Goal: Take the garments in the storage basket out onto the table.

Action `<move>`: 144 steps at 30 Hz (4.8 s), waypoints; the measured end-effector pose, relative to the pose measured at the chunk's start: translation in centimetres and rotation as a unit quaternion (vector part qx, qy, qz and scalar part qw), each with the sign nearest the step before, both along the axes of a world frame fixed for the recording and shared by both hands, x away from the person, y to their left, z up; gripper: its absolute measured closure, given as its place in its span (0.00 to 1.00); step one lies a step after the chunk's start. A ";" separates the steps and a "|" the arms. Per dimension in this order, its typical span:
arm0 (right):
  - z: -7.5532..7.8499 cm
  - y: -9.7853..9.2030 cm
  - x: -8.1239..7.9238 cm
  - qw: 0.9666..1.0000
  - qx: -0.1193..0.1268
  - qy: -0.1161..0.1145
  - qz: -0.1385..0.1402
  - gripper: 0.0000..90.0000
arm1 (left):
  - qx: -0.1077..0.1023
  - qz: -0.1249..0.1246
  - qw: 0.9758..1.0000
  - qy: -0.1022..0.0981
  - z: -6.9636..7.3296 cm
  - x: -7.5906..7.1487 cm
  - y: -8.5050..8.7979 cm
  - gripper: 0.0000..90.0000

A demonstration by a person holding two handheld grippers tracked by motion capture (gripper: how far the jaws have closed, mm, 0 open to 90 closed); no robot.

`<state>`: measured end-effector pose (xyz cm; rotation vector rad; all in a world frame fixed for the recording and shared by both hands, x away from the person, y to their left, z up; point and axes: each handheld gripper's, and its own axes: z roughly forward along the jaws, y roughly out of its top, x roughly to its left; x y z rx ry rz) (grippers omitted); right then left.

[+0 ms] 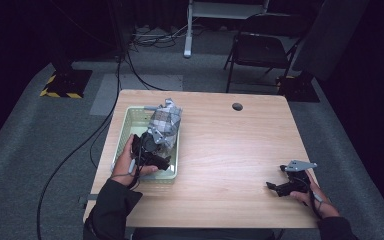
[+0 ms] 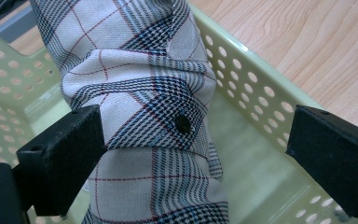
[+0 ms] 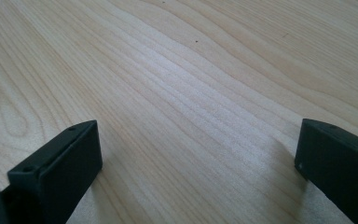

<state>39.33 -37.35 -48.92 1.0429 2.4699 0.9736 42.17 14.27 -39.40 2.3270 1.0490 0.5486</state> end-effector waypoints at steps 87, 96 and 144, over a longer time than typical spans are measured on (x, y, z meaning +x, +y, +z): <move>0.0 0.0 0.0 1.000 0.000 0.000 0.001 0.00 | 0.132 -0.004 0.982 0.134 -5.3 7.1 -1.8 0.51; 0.0 0.0 0.0 1.000 0.000 0.000 0.001 0.01 | 0.135 0.004 0.984 0.117 -4.9 6.7 -1.7 0.56; 0.0 0.0 0.0 1.000 0.000 0.000 0.001 0.01 | -0.004 -0.001 1.000 -0.027 5.5 1.4 -1.2 0.59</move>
